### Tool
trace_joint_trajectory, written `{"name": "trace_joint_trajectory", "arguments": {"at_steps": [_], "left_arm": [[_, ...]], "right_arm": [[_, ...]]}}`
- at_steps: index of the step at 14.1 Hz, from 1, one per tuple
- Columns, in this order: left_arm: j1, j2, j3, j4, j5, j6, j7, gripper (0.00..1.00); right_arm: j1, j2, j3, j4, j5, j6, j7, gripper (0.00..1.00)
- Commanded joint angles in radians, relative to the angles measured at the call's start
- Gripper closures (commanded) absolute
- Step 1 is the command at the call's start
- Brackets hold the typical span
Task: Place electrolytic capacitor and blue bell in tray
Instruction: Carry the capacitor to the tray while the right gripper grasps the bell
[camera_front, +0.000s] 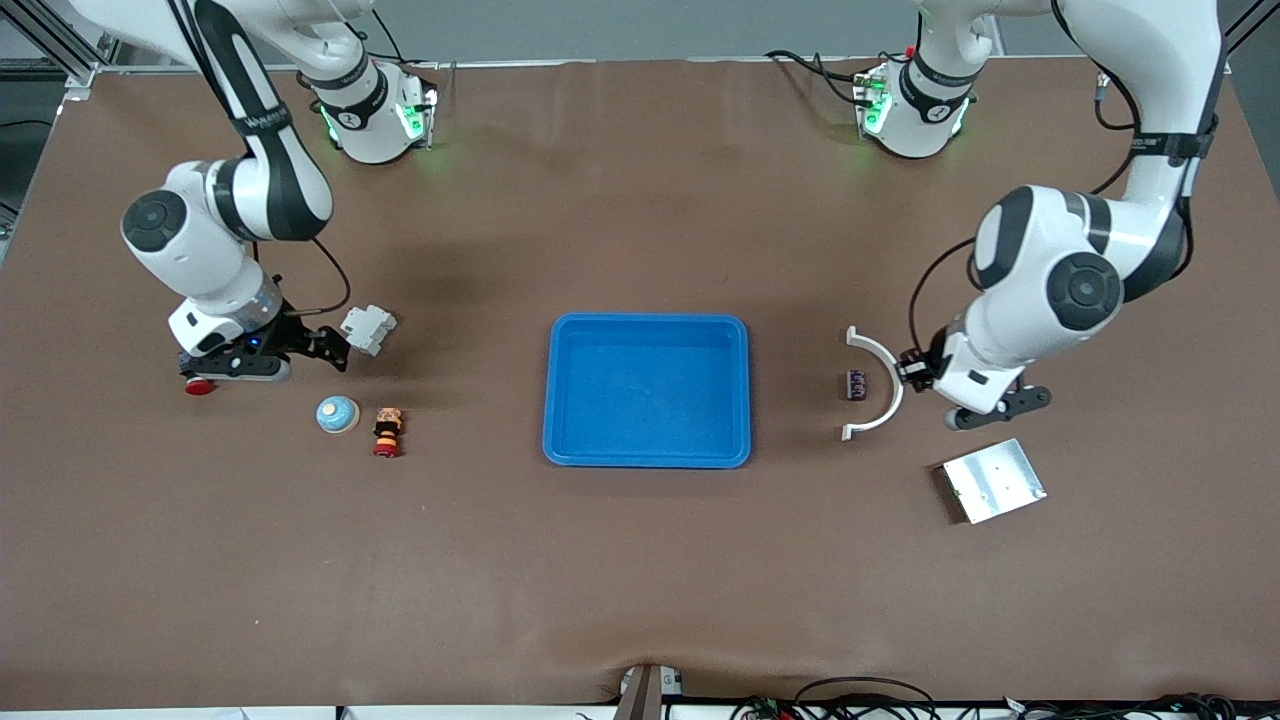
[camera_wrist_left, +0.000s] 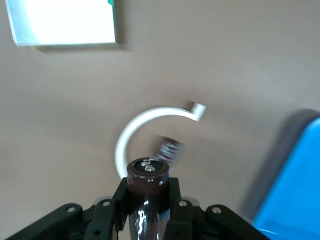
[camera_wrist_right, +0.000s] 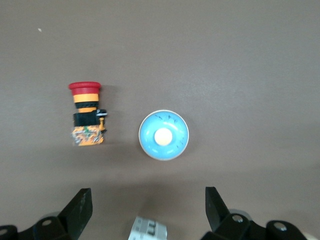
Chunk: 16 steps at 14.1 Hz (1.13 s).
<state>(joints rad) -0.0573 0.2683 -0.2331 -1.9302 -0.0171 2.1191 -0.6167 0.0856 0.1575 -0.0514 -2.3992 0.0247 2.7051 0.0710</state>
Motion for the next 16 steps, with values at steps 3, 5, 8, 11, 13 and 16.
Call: {"name": "trace_joint_trajectory", "arguments": {"at_steps": [3, 5, 8, 11, 13, 16], "left_arm": [[-0.065, 0.06, -0.095, 0.137, -0.001, -0.033, -0.331, 1.0], [-0.134, 0.129, -0.095, 0.207, 0.0, -0.033, -0.441, 1.0], [-0.228, 0.221, -0.095, 0.272, 0.014, -0.022, -0.56, 1.0], [-0.285, 0.271, -0.092, 0.277, 0.017, -0.005, -0.566, 1.0], [-0.294, 0.302, -0.091, 0.272, 0.02, 0.021, -0.566, 1.0], [-0.303, 0.362, -0.091, 0.276, 0.069, 0.044, -0.568, 1.0]], "right_arm": [[0.016, 0.125, -0.007, 0.089, 0.006, 0.039, 0.003, 0.0], [0.016, 0.158, -0.007, 0.118, 0.004, 0.039, 0.001, 0.0], [0.013, 0.184, -0.007, 0.127, 0.001, 0.065, -0.003, 0.0], [0.013, 0.209, -0.007, 0.13, -0.003, 0.097, -0.004, 0.0], [0.013, 0.235, -0.007, 0.146, -0.003, 0.104, -0.004, 0.0], [0.005, 0.264, -0.007, 0.176, -0.003, 0.102, -0.046, 0.0]]}}
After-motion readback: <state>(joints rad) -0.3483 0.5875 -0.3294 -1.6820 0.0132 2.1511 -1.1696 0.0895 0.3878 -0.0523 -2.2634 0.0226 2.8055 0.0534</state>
